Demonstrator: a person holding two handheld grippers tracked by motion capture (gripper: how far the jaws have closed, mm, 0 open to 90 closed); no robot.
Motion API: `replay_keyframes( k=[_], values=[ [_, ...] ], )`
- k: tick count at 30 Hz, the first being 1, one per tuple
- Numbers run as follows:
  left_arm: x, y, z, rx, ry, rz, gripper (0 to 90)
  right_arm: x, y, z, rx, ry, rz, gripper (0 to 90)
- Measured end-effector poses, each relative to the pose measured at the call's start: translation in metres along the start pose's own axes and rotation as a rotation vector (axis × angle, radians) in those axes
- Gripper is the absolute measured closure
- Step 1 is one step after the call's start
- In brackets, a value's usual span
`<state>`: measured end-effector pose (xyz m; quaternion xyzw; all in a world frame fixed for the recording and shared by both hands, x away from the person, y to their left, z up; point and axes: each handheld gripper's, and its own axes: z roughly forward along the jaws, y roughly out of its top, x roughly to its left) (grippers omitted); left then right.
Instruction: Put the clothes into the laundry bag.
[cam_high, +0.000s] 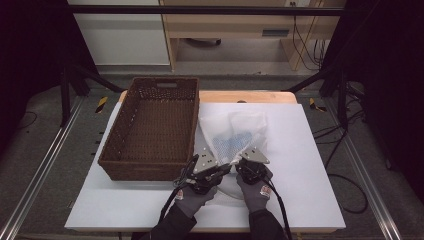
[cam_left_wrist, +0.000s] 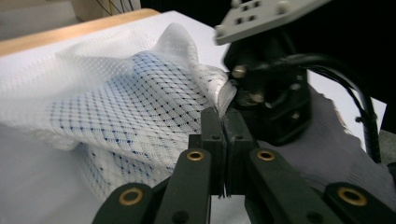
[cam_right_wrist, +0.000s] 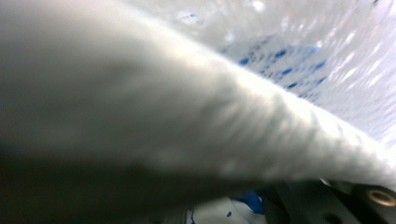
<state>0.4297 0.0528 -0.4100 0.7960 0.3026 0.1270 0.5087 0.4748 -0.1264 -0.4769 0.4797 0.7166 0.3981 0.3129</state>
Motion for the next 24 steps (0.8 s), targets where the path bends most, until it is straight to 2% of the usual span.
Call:
replay_keyframes(
  k=[2,4,6,7,9,11,14,17,20,24],
  values=[
    [0.002,-0.004,0.004,0.016,-0.001,-0.011,88.9,-0.002,-0.003,0.006,0.037,0.027,-0.001,71.8],
    [0.005,-0.008,0.007,0.025,-0.001,-0.026,88.9,-0.003,-0.003,0.004,0.040,0.060,-0.006,64.9],
    [0.007,-0.010,0.008,0.030,0.003,-0.034,88.9,-0.008,-0.002,-0.003,0.037,0.109,-0.002,56.4],
    [0.008,-0.010,0.008,0.029,0.004,-0.038,88.9,-0.012,-0.001,-0.013,0.020,0.158,0.005,48.4],
    [0.009,-0.010,0.008,0.032,0.011,-0.036,88.9,-0.014,-0.001,-0.017,0.015,0.175,0.007,45.2],
    [0.010,-0.010,0.008,0.028,0.012,-0.040,88.9,-0.018,-0.002,-0.029,0.006,0.226,0.004,38.6],
    [0.011,-0.010,0.008,0.030,0.017,-0.040,88.9,-0.022,-0.004,-0.045,-0.009,0.259,-0.017,37.2],
    [0.011,-0.010,0.010,0.031,0.018,-0.040,88.9,-0.020,-0.007,-0.052,0.003,0.279,-0.045,38.3],
    [0.010,-0.011,0.010,0.034,0.019,-0.036,88.9,-0.017,-0.014,-0.042,0.063,0.273,-0.057,40.3],
    [0.010,-0.011,0.011,0.034,0.018,-0.040,88.9,-0.010,-0.022,-0.022,0.152,0.263,-0.111,42.4]
  ],
)
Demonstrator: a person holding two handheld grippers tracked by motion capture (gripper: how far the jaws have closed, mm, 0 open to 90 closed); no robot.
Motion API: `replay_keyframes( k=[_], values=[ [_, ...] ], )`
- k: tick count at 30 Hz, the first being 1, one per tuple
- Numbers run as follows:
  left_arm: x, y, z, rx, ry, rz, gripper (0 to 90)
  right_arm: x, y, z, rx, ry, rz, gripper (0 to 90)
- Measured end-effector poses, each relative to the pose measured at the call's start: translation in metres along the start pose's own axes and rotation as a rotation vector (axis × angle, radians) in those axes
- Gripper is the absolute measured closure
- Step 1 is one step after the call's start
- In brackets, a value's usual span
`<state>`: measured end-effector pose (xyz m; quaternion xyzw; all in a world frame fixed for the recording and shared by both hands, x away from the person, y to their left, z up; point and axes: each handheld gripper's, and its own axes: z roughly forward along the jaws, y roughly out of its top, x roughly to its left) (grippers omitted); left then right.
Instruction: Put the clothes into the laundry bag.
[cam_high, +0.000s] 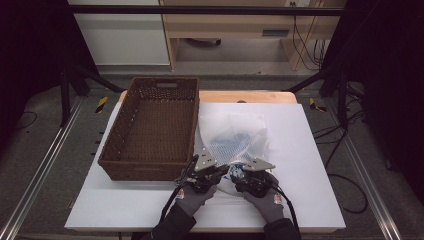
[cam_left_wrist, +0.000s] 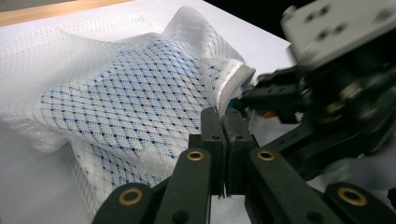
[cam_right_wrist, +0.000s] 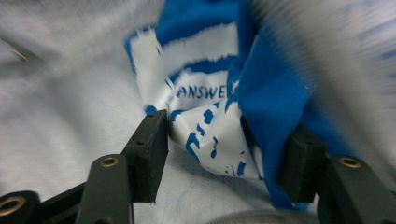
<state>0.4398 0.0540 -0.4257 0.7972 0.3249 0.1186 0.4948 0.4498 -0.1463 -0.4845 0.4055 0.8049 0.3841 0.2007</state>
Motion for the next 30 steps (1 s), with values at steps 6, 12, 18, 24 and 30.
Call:
replay_keyframes(
  k=[6,12,18,24,30],
  values=[
    [-0.002,0.001,0.001,-0.001,-0.003,0.003,88.9,0.002,0.004,0.006,0.007,-0.084,-0.011,75.9],
    [-0.007,0.007,0.000,-0.012,-0.021,0.024,89.0,0.005,0.016,0.008,-0.096,-0.074,0.048,78.9],
    [-0.014,0.004,-0.003,-0.006,-0.053,0.049,89.0,-0.005,0.027,0.028,-0.111,-0.249,0.095,77.8],
    [-0.008,-0.003,0.003,0.015,-0.047,0.027,88.9,-0.014,0.024,0.028,-0.078,-0.190,0.116,62.1],
    [-0.001,-0.004,0.005,0.019,-0.017,0.013,88.7,-0.014,0.015,-0.008,-0.092,-0.100,0.105,48.2]
  ],
)
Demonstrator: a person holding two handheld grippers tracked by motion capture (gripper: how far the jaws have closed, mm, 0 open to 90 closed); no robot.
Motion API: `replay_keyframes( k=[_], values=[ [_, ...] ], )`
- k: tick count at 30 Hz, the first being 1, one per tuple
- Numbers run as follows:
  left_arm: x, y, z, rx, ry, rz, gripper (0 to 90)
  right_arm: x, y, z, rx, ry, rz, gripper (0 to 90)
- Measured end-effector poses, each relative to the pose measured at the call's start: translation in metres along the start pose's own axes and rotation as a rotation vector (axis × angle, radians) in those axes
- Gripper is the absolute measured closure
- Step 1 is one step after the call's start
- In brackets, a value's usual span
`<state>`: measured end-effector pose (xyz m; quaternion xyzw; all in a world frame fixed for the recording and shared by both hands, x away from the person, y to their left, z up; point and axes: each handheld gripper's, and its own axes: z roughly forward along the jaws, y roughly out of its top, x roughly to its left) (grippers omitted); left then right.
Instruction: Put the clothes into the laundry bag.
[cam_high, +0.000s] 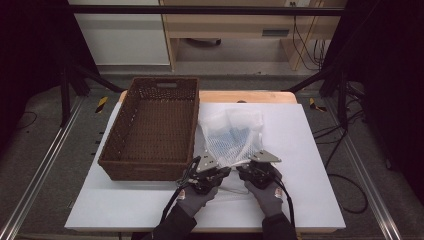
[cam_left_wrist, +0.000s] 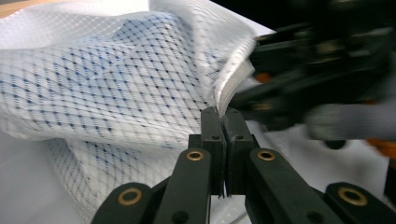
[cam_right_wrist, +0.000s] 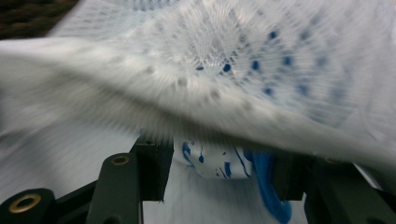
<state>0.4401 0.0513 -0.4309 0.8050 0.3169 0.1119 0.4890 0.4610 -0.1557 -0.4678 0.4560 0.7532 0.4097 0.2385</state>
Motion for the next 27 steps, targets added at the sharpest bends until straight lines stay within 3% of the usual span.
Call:
replay_keyframes(
  k=[4,7,13,17,20,25,27],
  values=[
    [0.001,-0.001,0.001,0.009,0.006,0.002,88.7,-0.005,-0.009,-0.031,-0.023,0.058,-0.017,50.2],
    [0.000,-0.002,0.002,0.012,0.007,0.000,88.6,-0.011,-0.015,-0.051,-0.046,0.074,-0.011,53.9],
    [0.000,-0.002,0.002,0.005,0.006,-0.005,88.6,-0.016,-0.020,-0.067,-0.048,0.063,-0.009,65.3],
    [-0.001,-0.001,0.001,0.000,0.005,-0.002,88.6,-0.015,-0.020,-0.058,-0.012,0.020,-0.028,88.4],
    [-0.001,0.000,-0.001,-0.005,0.005,-0.001,88.6,-0.018,-0.019,-0.043,0.012,-0.041,-0.023,89.2],
    [-0.003,0.002,-0.003,-0.017,0.001,0.002,88.7,-0.015,-0.013,-0.022,0.023,-0.050,-0.014,89.4],
    [-0.005,0.003,-0.004,-0.026,-0.004,0.009,88.7,-0.014,-0.010,-0.015,-0.003,-0.063,-0.010,89.4]
  ],
)
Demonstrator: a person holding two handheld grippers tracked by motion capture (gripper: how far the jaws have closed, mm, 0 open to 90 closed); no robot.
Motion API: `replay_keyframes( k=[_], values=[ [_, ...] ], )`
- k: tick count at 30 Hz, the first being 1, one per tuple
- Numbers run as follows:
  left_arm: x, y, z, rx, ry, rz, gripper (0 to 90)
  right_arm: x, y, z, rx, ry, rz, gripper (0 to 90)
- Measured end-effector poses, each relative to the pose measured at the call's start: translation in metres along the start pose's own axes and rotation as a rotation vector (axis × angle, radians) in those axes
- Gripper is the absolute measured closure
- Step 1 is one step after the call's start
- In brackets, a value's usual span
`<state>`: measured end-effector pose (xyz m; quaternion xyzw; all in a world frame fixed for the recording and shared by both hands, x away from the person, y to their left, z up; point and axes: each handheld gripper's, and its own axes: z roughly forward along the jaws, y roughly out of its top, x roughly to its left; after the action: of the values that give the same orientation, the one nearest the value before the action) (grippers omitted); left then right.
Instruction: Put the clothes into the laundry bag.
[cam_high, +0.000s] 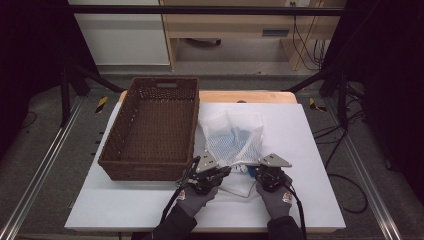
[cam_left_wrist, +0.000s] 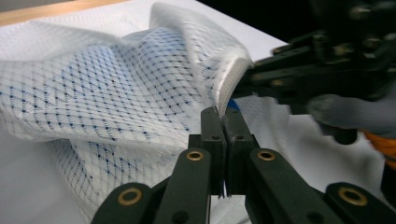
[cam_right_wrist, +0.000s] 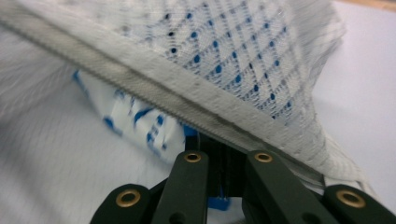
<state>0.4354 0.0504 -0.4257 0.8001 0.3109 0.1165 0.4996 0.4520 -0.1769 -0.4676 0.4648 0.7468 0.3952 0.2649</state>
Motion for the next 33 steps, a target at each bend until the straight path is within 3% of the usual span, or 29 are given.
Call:
replay_keyframes(
  k=[2,4,6,10,12,18,26,29,33],
  values=[
    [-0.002,0.001,-0.001,-0.002,-0.005,0.005,88.8,0.000,0.003,0.006,-0.019,-0.028,0.005,89.3],
    [-0.003,0.000,-0.001,-0.001,-0.009,0.006,88.7,-0.003,0.006,0.014,-0.033,-0.086,0.015,89.3],
    [-0.003,-0.001,0.000,0.010,-0.015,0.009,88.8,-0.006,0.006,0.021,-0.012,-0.112,0.031,89.2],
    [-0.003,-0.005,0.006,0.030,-0.017,0.009,88.7,-0.011,0.001,0.031,0.063,-0.124,0.015,87.0],
    [-0.003,-0.007,0.008,0.041,-0.016,0.007,88.7,-0.012,-0.001,0.031,0.067,-0.119,0.018,83.4],
    [0.000,-0.009,0.010,0.048,-0.008,0.000,88.5,-0.015,-0.004,-0.002,0.010,-0.025,0.022,70.9],
    [-0.001,-0.012,0.016,0.077,-0.009,0.002,88.1,-0.021,-0.008,-0.060,-0.037,0.100,0.046,72.9],
    [-0.002,-0.013,0.018,0.079,-0.006,0.002,88.0,-0.020,-0.007,-0.068,-0.034,0.125,0.046,70.5],
    [-0.003,-0.012,0.016,0.057,0.000,0.003,88.1,-0.014,-0.009,-0.066,-0.024,0.147,0.033,64.8]
  ],
)
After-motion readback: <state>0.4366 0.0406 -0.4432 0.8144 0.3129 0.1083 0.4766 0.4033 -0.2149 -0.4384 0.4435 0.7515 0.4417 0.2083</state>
